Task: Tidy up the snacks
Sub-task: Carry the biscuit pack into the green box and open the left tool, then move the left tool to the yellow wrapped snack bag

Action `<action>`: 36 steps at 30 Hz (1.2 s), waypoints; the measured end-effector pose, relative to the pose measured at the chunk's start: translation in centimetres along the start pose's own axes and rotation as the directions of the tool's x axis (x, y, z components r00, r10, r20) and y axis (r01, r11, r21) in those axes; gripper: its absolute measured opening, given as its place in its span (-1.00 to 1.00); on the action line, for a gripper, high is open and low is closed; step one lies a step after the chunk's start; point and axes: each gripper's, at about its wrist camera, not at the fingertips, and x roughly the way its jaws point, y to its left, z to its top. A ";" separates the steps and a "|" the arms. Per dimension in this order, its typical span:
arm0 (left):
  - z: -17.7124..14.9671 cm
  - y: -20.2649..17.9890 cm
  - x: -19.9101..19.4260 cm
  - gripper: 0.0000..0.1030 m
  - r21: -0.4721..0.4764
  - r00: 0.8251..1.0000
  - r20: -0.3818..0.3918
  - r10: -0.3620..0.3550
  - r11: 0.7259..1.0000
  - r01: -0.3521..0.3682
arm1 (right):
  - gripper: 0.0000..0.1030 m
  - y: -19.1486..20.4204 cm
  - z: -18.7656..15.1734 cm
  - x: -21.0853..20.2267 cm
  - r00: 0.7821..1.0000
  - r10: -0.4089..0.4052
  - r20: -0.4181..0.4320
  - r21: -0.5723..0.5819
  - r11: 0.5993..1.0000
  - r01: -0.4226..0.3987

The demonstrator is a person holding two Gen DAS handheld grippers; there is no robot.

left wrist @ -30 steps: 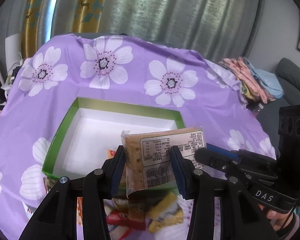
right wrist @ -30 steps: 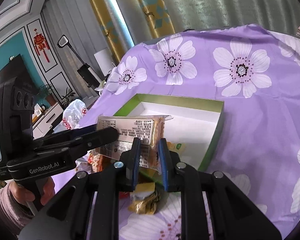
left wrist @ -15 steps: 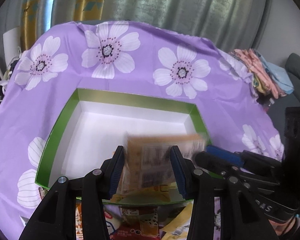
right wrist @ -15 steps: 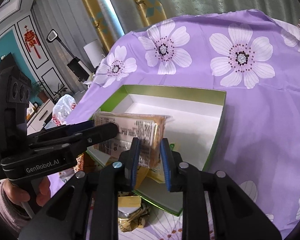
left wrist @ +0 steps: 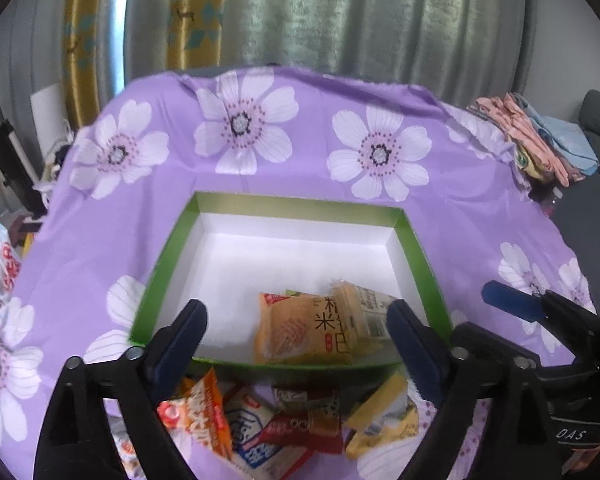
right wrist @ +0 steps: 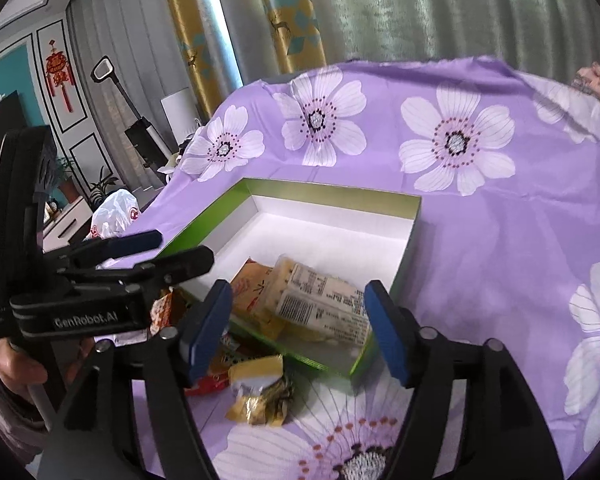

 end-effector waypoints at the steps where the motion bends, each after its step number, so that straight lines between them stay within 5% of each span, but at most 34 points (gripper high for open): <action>1: 0.0 -0.1 -0.3 0.82 0.001 1.000 0.006 -0.001 1.000 0.001 | 0.40 0.2 -0.2 -0.4 1.000 -0.006 0.005 -0.007 1.000 0.006; 9: -1.0 -1.0 -4.4 0.91 0.035 0.996 0.080 0.034 0.999 -0.037 | 0.64 1.8 -2.4 -3.9 0.997 -0.061 0.039 -0.009 0.998 0.061; 36: -5.1 -1.2 -9.3 0.92 -0.010 0.996 0.082 0.021 1.000 -0.020 | 0.67 5.6 -5.6 -7.5 0.998 -0.062 0.014 -0.071 0.996 0.063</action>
